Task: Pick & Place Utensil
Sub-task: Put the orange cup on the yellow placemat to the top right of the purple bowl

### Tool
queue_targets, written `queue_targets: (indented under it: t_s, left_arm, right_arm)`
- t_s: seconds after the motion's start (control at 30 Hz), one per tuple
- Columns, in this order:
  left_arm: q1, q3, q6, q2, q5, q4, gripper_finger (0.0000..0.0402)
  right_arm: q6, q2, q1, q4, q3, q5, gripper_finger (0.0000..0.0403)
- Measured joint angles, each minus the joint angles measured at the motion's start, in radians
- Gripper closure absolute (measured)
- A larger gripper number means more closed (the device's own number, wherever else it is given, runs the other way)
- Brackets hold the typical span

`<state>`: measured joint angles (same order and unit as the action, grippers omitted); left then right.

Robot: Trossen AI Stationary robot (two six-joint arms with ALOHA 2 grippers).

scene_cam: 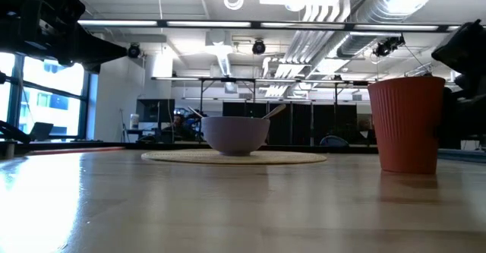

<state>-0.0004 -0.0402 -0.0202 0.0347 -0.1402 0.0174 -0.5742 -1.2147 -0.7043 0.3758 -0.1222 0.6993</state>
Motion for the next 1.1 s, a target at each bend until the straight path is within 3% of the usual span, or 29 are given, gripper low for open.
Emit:
queue_targets:
  t_s: [0.4, 0.77, 0.97, 1.1]
  left_arm:
    - [0.0, 0.0, 0.0, 0.0, 0.0, 0.0, 0.0401]
    - [0.0, 0.0, 0.0, 0.0, 0.0, 0.0, 0.0401]
    - [0.0, 0.0, 0.0, 0.0, 0.0, 0.0, 0.0401]
    - [0.0, 0.0, 0.0, 0.0, 0.0, 0.0, 0.0401]
  right_arm:
    - [0.196, -0.071, 0.076, 0.311, 0.025, -0.014, 0.0023]
    - [0.244, -0.074, 0.129, 0.439, 0.025, 0.107, 0.0074]
    - [0.322, -0.074, 0.348, 0.551, 0.024, 0.142, 0.0078]
    - [0.4, -0.074, 0.608, 0.587, 0.008, -0.013, 0.0079]
